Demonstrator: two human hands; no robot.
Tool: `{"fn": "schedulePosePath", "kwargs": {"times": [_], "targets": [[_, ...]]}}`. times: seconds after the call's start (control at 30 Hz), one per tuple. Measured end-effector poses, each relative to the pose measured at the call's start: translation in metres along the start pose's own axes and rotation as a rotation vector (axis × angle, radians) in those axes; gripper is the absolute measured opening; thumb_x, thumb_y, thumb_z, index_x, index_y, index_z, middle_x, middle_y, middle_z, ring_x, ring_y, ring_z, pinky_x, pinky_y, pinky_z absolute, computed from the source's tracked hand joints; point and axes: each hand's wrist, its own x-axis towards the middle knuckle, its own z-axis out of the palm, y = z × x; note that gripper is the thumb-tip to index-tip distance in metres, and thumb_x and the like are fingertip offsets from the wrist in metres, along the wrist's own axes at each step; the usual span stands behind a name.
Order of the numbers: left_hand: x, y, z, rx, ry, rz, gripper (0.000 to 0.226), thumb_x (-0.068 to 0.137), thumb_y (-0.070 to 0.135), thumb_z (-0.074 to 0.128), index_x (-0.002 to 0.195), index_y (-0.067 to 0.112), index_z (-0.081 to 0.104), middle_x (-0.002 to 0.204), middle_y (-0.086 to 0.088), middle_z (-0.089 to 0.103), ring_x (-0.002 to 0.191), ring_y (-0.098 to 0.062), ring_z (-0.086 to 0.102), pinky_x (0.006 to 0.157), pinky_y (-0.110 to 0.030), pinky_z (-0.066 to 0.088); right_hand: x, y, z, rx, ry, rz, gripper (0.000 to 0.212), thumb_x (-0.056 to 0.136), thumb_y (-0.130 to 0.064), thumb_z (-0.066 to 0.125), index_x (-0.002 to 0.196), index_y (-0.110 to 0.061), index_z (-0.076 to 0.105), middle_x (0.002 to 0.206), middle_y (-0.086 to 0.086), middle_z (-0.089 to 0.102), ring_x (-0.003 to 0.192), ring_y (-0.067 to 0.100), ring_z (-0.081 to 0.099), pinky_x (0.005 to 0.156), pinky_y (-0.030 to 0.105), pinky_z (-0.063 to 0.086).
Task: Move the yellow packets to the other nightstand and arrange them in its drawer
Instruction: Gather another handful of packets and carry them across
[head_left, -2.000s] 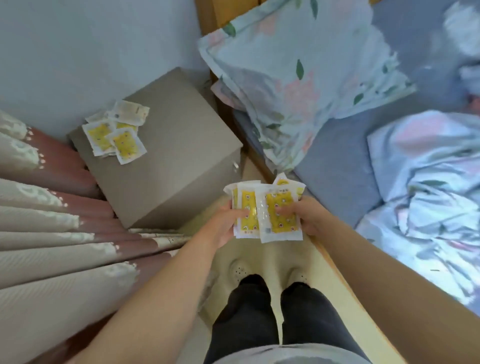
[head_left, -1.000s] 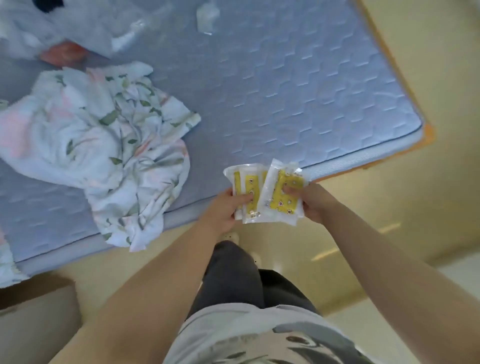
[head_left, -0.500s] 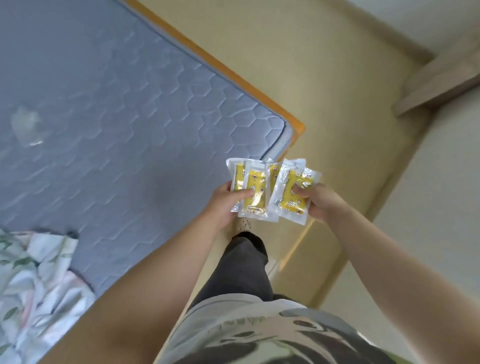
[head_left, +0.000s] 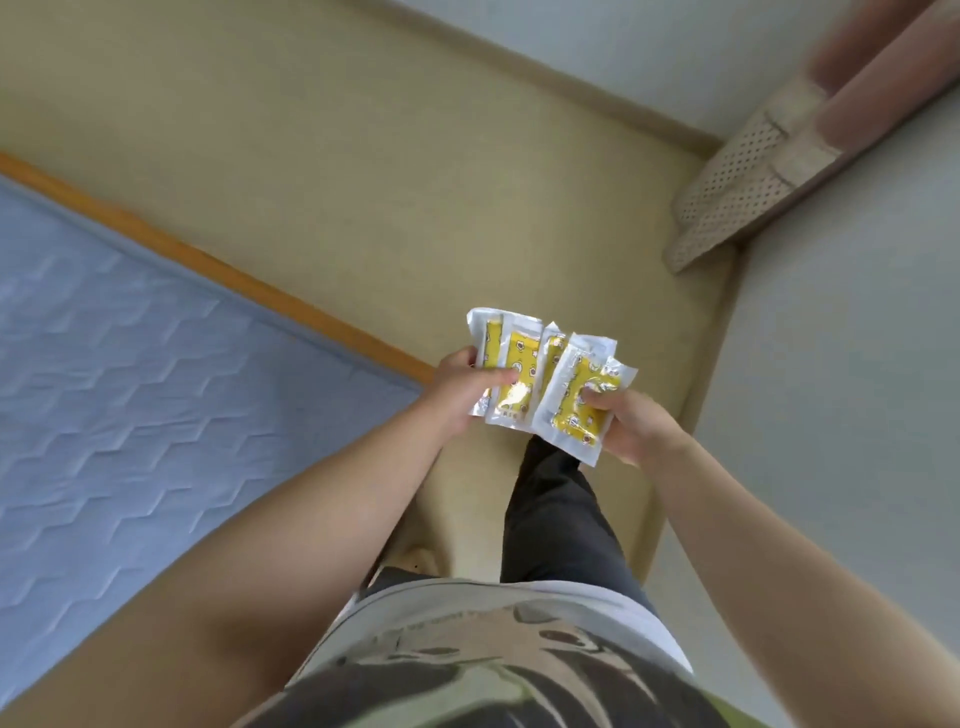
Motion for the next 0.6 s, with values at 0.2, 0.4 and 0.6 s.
{"fn": "schedulePosePath", "kwargs": {"times": [0.2, 0.4, 0.6], "targets": [[0.098, 0.091, 0.08, -0.07, 0.018, 0.014, 0.017, 0.083, 0.0, 0.068, 0.096, 0.011, 0.066, 0.098, -0.01, 0.071, 0.088, -0.028, 0.069, 0.077, -0.04, 0.058, 0.067, -0.148, -0.034, 0.0, -0.254, 0.015, 0.054, 0.061, -0.012, 0.08, 0.113, -0.011, 0.066, 0.112, 0.015, 0.068, 0.097, 0.032, 0.068, 0.072, 0.043, 0.058], [0.159, 0.157, 0.098, -0.203, 0.069, -0.039, 0.016, 0.086, -0.001, 0.065, 0.099, 0.009, 0.066, 0.1, -0.01, 0.071, 0.09, -0.028, 0.069, 0.08, -0.042, 0.057, 0.12, -0.255, -0.012, -0.104, -0.111, 0.094, 0.051, 0.083, 0.0, 0.06, 0.133, -0.004, 0.049, 0.127, 0.019, 0.059, 0.113, 0.036, 0.058, 0.097, 0.052, 0.044], [0.222, 0.226, 0.043, -0.351, 0.2, -0.044, 0.022, 0.085, -0.001, 0.066, 0.106, 0.007, 0.064, 0.107, -0.012, 0.07, 0.095, -0.03, 0.069, 0.082, -0.043, 0.056, 0.191, -0.331, 0.079, -0.264, -0.16, 0.127, 0.03, 0.092, 0.004, 0.046, 0.118, -0.007, 0.056, 0.108, 0.016, 0.065, 0.093, 0.032, 0.065, 0.077, 0.048, 0.055]]}}
